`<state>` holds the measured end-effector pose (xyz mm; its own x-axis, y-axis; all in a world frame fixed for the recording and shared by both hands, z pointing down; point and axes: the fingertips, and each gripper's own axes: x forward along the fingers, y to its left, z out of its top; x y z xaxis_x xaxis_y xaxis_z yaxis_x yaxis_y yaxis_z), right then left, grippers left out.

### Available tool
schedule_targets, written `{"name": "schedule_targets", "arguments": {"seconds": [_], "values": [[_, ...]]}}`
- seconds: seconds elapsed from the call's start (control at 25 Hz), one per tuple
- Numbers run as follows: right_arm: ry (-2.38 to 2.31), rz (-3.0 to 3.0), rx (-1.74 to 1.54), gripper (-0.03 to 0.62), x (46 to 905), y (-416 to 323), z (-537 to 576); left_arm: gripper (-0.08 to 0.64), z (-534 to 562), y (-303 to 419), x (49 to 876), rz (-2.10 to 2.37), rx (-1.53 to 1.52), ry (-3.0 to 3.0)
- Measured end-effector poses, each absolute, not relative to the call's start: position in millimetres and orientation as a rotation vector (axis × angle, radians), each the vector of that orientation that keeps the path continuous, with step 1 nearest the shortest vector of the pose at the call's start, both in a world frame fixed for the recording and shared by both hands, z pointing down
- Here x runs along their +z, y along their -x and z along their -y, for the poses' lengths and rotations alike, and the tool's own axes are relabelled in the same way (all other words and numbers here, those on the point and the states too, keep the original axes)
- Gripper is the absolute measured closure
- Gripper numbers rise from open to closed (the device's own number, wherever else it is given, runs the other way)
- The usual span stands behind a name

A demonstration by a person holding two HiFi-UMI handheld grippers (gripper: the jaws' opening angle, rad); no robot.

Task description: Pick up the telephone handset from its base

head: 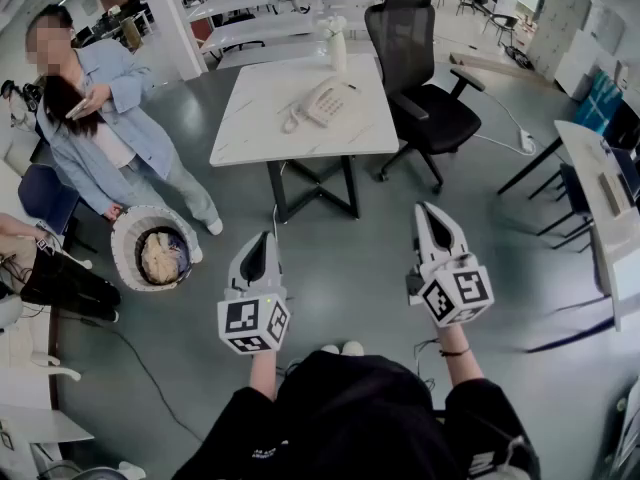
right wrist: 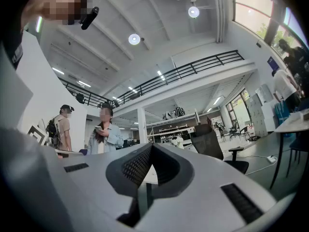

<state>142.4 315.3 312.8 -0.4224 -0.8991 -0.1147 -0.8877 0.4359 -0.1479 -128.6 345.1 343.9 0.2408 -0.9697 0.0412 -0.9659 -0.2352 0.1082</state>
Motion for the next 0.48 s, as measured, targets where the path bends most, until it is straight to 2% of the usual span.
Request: {"name": "schedule_targets", "arguments": {"seconds": [0.48], "values": [[1.559,-2.513,-0.117,0.601,315,-152,-305,0.560,-339,117,346,1.882,-0.037,-2.369]]}}
